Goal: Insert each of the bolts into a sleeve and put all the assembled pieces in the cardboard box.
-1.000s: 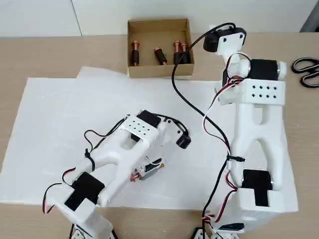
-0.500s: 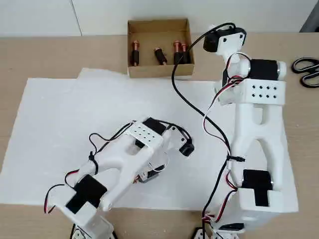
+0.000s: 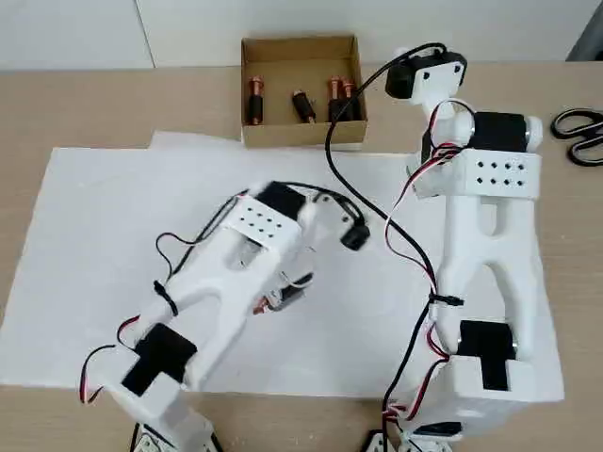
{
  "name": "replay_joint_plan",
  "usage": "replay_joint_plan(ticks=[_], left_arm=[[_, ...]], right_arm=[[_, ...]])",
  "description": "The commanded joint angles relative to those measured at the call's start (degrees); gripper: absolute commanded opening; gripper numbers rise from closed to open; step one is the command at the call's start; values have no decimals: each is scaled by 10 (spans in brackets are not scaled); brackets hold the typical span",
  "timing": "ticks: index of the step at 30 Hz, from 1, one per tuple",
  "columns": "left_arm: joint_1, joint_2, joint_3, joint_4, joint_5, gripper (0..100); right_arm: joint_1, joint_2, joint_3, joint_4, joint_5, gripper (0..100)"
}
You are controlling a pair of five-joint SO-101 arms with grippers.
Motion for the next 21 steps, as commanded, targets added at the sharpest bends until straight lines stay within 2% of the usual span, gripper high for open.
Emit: replay_joint_plan(ticks=[1, 4, 8, 19, 21], left_arm=[[-67, -4, -56, 12, 81, 6], [-117, -4, -90, 12, 149, 6], [-144, -5, -100, 6, 149, 6], [-113, -10, -140, 16, 151, 6], [-113, -9, -142, -5, 185, 6]], right_arm=[[5, -4, -28, -11, -4, 3], [2, -2, -29, -11, -5, 3], [1, -2, -29, -12, -5, 3], [5, -6, -29, -6, -5, 3], [5, -6, -29, -5, -5, 3]])
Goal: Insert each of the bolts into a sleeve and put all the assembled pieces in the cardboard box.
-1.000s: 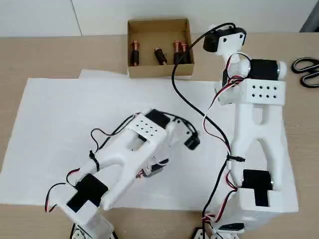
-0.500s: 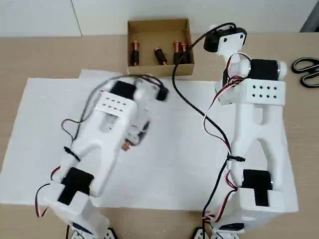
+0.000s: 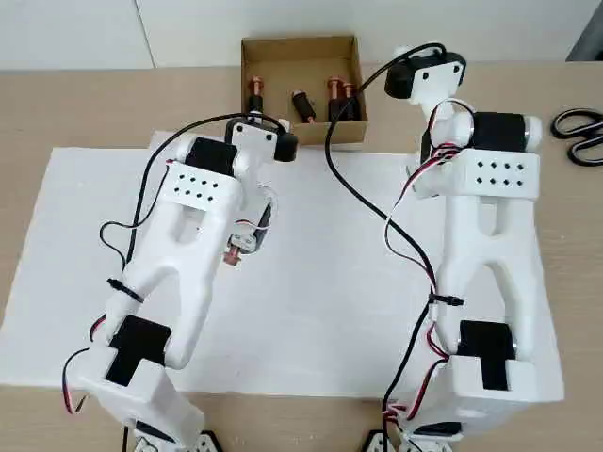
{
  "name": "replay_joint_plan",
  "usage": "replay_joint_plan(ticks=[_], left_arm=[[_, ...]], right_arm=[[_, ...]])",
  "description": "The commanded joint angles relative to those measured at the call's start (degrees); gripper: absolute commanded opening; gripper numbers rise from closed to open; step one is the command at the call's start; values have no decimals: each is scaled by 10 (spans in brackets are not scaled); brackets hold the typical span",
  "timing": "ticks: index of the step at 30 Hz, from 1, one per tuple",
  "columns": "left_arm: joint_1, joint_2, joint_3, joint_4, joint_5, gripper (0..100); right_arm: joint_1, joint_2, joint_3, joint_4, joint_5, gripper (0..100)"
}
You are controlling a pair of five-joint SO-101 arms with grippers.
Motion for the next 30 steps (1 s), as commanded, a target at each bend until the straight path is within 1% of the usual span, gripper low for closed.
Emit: replay_joint_plan(ticks=[1, 3, 6, 7, 8, 9, 13, 15, 17, 21, 22, 23, 27, 30], left_arm=[[6, -10, -28, -25, 69, 6], [6, -5, -28, -57, 171, 6], [6, -4, -24, -95, 345, 6], [6, -4, -24, -105, 396, 6], [6, -4, -25, -113, 433, 6], [9, -4, -25, -118, 447, 6], [5, -4, -26, -120, 426, 6], [1, -4, -24, -125, 442, 6], [-4, -4, -24, -132, 494, 6], [-35, -4, -10, -178, 665, 6], [-42, -4, 1, -198, 695, 6], [-48, -4, 15, -220, 711, 6], [-53, -4, 95, -316, 739, 6], [-54, -4, 158, -386, 795, 6]], right_arm=[[5, -6, -29, -5, -5, 3], [6, -6, -29, -5, -5, 3], [5, -6, -29, -5, -5, 3], [4, -6, -29, -5, -5, 3], [3, -6, -29, -5, -5, 3], [2, -6, -30, -5, -5, 3], [1, -6, -30, -5, -5, 3], [2, -6, -30, -5, -5, 3], [2, -6, -31, -5, -5, 3], [1, -7, -31, -5, -5, 3], [1, -7, -31, -5, -5, 3], [1, -7, -31, -5, -5, 3], [-3, -7, -31, -5, -5, 3], [-15, -7, -32, 0, -5, 3]])
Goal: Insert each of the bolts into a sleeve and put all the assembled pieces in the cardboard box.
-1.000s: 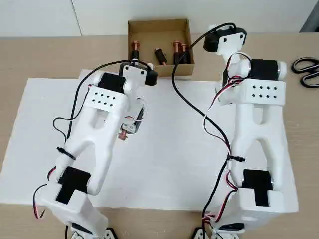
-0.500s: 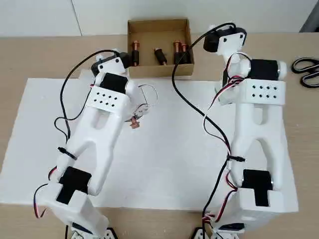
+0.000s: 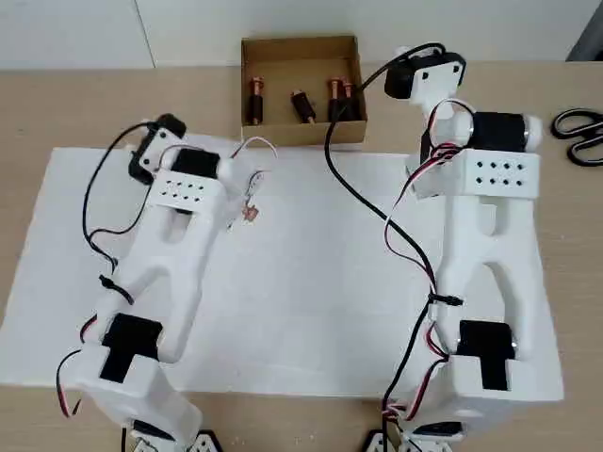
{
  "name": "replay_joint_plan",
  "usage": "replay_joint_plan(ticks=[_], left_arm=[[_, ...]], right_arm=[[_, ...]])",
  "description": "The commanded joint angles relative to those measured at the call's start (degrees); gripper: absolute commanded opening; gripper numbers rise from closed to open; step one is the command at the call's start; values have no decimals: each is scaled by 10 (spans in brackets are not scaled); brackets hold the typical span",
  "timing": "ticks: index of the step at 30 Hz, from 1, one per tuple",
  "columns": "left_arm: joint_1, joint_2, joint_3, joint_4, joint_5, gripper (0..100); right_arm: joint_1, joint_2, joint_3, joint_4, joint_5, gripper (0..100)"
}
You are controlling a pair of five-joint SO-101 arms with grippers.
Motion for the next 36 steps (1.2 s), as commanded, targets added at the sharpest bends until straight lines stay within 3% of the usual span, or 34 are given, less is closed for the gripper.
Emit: replay_joint_plan(ticks=[1, 7, 17, 25, 36], left_arm=[[-4, -4, 54, -92, 69, 6], [-2, -4, 80, -150, 188, 6], [1, -4, 80, -150, 207, 7], [1, -4, 78, -151, 416, 6], [1, -4, 80, -151, 424, 6]], right_arm=[[-16, -7, -32, 3, -5, 3], [-28, -7, -32, 4, -10, 3], [-28, -6, -32, 3, -25, 3], [-29, -6, -32, 3, -25, 3], [-29, -6, -32, 4, -25, 3]])
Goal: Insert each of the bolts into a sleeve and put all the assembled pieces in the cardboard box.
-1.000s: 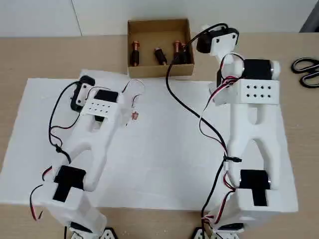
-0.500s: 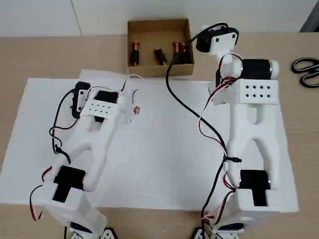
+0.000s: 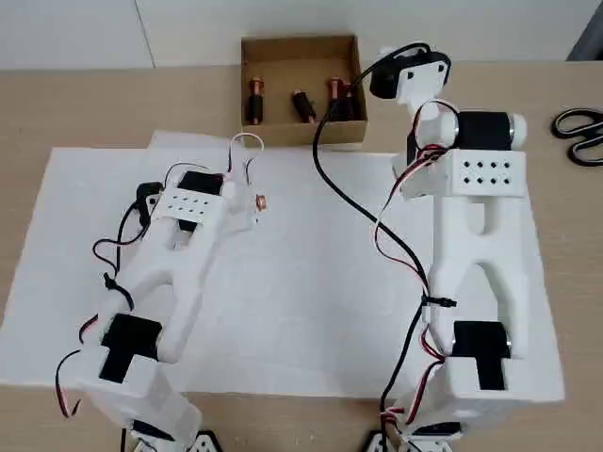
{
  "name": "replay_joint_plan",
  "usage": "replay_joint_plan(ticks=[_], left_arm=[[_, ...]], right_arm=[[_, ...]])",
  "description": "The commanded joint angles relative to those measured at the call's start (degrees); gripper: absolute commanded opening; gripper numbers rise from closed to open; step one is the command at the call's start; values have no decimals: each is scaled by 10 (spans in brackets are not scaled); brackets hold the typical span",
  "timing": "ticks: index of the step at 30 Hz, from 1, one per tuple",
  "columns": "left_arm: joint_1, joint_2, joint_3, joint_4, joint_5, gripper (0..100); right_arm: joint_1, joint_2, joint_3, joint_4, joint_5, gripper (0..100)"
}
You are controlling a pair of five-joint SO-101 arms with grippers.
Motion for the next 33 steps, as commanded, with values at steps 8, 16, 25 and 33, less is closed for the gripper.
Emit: replay_joint_plan(ticks=[8, 16, 25, 33], left_arm=[[13, -5, -2, -11, 2, 6], [9, -4, 6, -35, -195, 7], [6, -5, 22, -35, -214, 7], [8, -5, 22, -35, -205, 8]], right_arm=[[-14, -6, -32, 2, -6, 3], [-17, -6, -32, 2, -21, 3], [-18, -6, -32, 2, -21, 3], [-18, -6, -32, 1, -21, 3]])
